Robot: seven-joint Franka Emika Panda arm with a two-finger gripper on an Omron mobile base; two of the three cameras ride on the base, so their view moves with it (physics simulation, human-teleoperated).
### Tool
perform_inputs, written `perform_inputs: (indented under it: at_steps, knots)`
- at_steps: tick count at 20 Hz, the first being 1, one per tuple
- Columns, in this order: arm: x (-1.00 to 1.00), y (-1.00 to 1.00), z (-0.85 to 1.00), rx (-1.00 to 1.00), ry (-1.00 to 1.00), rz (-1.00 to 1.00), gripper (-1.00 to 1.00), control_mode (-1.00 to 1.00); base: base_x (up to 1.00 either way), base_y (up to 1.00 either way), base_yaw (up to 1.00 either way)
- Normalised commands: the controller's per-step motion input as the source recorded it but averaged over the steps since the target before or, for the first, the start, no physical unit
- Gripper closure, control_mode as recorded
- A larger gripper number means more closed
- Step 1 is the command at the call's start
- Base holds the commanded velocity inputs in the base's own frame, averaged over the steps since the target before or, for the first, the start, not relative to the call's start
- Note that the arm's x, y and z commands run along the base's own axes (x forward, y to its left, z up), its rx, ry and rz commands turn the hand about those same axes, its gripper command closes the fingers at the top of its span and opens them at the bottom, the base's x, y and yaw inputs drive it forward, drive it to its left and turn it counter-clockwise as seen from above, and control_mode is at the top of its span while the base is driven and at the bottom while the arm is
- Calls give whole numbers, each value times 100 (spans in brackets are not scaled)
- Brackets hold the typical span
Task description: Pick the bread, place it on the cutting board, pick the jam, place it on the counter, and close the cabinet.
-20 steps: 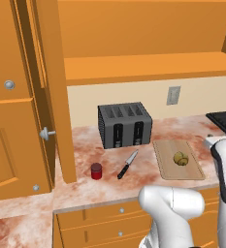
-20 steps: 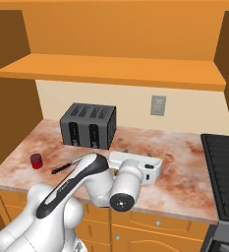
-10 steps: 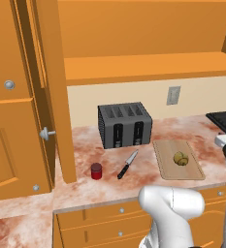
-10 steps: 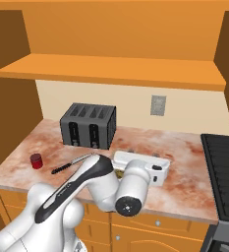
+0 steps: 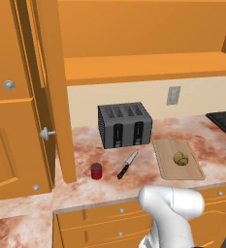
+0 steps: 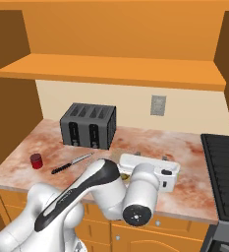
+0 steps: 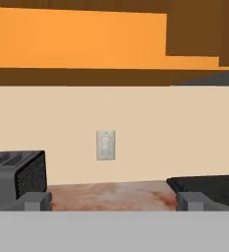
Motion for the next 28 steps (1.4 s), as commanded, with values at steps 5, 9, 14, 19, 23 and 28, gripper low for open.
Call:
perform_inputs:
  at_steps: [5, 9, 14, 19, 23, 28]
  knots:
    - [-32, -21, 14, 0, 0, 0, -100, -100, 0, 0, 0]
    - [-32, -19, 13, 0, 0, 0, -100, -100, 0, 0, 0]
    - [-35, -16, 14, 0, 0, 0, -100, -100, 0, 0, 0]
    - [-36, -11, 19, 0, 0, 0, -100, -100, 0, 0, 0]
    - [-39, -8, 19, 0, -1, 0, -100, -100, 0, 0, 0]
    - [-42, -5, 22, 0, -2, 0, -100, -100, 0, 0, 0]
